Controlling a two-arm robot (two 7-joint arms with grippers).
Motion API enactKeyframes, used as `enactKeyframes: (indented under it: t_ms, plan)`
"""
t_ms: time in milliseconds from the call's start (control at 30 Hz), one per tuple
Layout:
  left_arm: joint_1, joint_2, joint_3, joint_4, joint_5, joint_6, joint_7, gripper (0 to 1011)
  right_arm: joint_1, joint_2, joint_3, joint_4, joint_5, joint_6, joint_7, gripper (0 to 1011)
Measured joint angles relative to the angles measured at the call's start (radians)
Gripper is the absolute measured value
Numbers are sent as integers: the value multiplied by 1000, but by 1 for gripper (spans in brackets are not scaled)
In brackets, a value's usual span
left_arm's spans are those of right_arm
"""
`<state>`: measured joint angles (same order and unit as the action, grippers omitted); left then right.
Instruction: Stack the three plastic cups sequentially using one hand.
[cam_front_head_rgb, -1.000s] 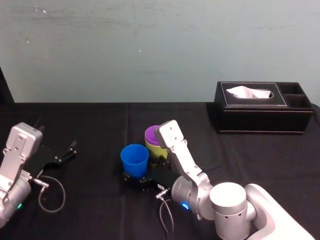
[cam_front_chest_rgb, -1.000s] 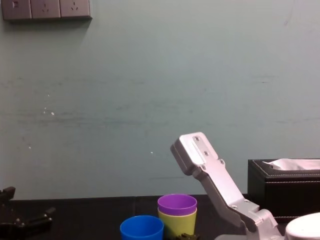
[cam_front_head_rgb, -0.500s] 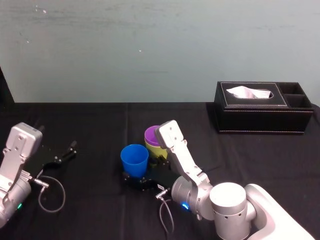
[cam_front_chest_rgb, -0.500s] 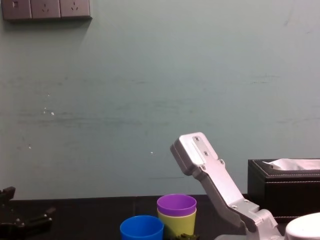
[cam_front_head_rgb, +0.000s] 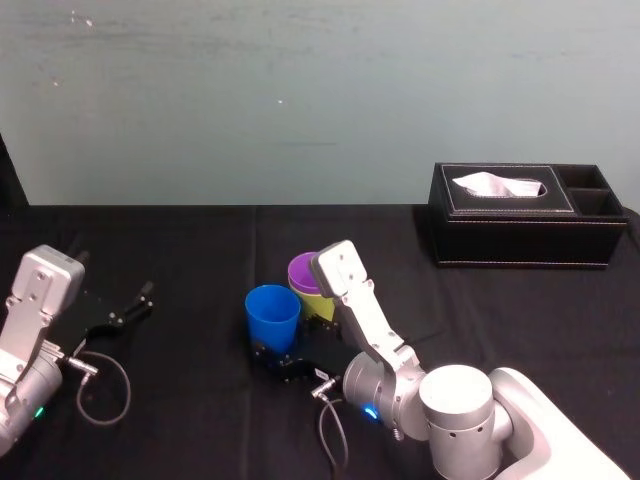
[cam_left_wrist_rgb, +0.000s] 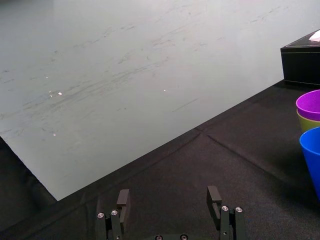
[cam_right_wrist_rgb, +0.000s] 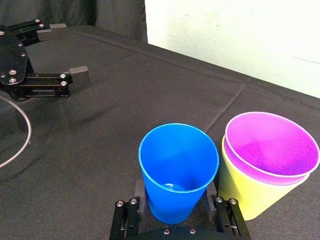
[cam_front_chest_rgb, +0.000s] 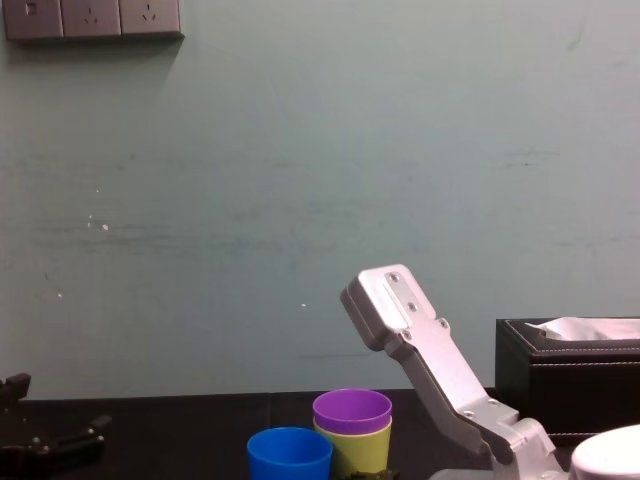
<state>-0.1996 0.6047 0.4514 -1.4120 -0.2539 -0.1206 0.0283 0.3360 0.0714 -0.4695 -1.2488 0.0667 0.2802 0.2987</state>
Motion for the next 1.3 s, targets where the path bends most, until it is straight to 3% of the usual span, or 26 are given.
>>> enactKeyframes:
  t_ms: [400,567,900,1300]
  plan:
    - [0,0,0,0,0,0,0,1000,0,0,0,0,0,0,0,684]
    - [0,0,0,0,0,0,0,1000,-5,13,-23,-21,-16,-24,16,684]
    - [0,0,0,0,0,0,0,1000,-29,39,-52,-102,-37,-33,46,684]
    - [0,0,0,0,0,0,0,1000,-25,96,-49,-252,-35,34,90,684]
